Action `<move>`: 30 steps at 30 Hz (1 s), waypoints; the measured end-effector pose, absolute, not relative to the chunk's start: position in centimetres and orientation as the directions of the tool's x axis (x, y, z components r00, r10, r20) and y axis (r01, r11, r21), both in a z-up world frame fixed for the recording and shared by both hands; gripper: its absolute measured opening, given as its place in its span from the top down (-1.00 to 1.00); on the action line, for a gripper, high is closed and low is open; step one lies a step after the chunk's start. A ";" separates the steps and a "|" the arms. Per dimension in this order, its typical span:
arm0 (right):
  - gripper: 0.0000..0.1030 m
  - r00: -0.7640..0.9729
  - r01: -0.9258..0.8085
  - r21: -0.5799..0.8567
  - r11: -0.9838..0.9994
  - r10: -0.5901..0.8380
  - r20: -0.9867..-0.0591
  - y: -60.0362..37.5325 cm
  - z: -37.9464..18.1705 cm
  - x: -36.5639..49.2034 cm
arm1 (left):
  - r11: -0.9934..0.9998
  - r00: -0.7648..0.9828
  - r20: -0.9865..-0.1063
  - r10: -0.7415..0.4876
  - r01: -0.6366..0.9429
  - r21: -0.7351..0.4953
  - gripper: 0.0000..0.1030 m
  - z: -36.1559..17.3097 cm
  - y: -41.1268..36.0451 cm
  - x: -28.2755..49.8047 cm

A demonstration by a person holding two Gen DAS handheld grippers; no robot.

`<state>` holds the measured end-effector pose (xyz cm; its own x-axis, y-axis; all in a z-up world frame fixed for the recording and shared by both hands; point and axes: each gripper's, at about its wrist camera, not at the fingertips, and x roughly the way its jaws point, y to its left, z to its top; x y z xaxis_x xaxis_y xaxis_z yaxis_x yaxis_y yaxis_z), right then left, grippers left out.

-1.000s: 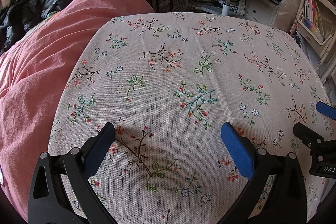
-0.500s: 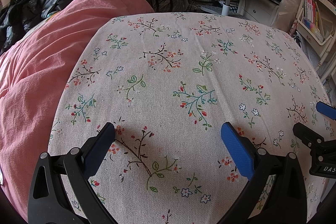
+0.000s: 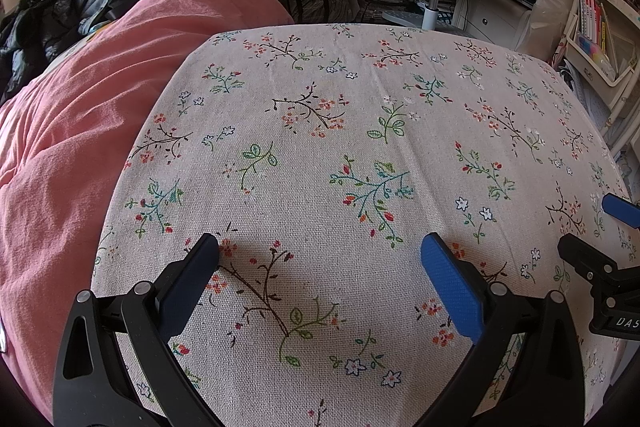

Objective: Collect trash

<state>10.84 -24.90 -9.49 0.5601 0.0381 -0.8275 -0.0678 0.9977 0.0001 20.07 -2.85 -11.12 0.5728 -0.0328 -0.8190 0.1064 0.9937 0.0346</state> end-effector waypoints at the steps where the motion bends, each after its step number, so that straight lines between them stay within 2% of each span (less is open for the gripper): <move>1: -0.88 0.560 -0.068 0.000 0.998 0.038 -0.828 -24.9 -9.5 10.8 | 0.994 0.573 -0.819 -0.033 0.106 0.035 -0.89 -11.2 -2.9 20.1; 30: -0.88 0.560 -0.068 0.000 0.998 0.038 -0.828 -24.9 -9.5 10.9 | 0.994 0.573 -0.819 -0.033 0.107 0.035 -0.89 -11.1 -2.8 20.1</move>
<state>10.90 -24.91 -9.47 0.5601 0.0381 -0.8275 -0.0678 0.9977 0.0001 20.07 -2.84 -11.12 0.5728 -0.0329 -0.8190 0.1066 0.9937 0.0346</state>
